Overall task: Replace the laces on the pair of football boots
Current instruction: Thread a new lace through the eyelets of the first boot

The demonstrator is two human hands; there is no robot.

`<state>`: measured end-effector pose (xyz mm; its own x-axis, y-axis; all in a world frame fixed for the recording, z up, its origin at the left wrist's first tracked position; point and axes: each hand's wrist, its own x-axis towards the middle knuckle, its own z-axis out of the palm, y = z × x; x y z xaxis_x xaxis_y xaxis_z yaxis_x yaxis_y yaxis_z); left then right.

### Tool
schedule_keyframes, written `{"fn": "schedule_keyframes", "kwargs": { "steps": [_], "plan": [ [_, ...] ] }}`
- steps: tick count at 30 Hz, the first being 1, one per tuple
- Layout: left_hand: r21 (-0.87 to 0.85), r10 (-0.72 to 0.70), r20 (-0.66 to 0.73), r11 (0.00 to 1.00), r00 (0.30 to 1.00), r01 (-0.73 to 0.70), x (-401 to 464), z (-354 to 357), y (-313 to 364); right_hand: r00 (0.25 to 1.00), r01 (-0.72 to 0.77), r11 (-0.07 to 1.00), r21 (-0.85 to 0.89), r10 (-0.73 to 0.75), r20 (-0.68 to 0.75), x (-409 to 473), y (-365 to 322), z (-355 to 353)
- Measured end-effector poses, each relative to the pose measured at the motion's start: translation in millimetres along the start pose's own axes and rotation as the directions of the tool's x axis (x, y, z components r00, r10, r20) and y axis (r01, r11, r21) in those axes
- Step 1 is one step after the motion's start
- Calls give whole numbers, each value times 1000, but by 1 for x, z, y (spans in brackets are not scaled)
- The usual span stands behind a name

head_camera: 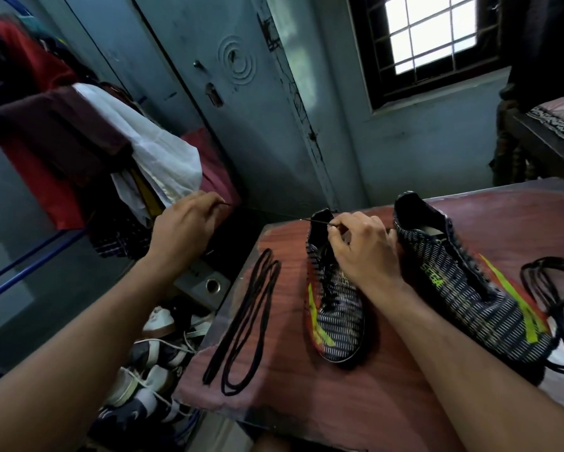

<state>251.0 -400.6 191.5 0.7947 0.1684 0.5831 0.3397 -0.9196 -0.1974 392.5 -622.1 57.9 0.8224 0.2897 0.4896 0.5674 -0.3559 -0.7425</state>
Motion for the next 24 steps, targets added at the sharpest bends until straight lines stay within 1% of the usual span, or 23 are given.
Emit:
{"fn": "schedule_keyframes", "kwargs": {
  "steps": [2,4,5,6,8,10,11,12,14,18,21,22,24],
  "plan": [
    [-167,-31,40,985,999,37,4,1,4,1000,-21,999,42,21,3,1,-2,0],
    [-228,13,69,974,998,3,4,0,19,1000,-10,997,73,7,29,1,-4,-1],
    [-239,54,85,971,995,-32,3,-1,29,999,22,997,76,-25,45,1,-5,-3],
    [-241,88,116,969,989,-58,1,-1,39,995,70,994,79,-76,66,1,-5,-3],
    [-191,131,184,977,974,-96,-5,1,64,973,190,978,91,-200,115,-2,-7,-6],
    [-112,164,177,983,970,-146,-7,5,88,942,297,946,130,-313,124,-5,-8,-5],
    [-92,176,158,982,972,-163,-7,7,96,936,328,933,146,-342,86,-5,-9,-4],
    [-88,185,147,981,972,-174,-5,8,102,939,335,927,167,-344,27,-5,-9,-4],
    [-130,175,154,979,972,-156,-3,13,104,958,285,934,213,-282,-43,0,-4,-7],
    [-309,145,166,947,975,-88,-10,33,86,982,188,966,178,-189,-11,11,6,-10],
    [-438,42,183,898,982,43,-23,56,65,989,145,979,141,-142,-37,12,9,-11],
    [-473,-5,174,877,985,88,-28,64,59,991,130,985,114,-127,-31,11,9,-11],
    [-535,-73,128,835,989,131,-37,78,56,993,118,993,-25,-118,20,10,11,-12]
  ]
}}
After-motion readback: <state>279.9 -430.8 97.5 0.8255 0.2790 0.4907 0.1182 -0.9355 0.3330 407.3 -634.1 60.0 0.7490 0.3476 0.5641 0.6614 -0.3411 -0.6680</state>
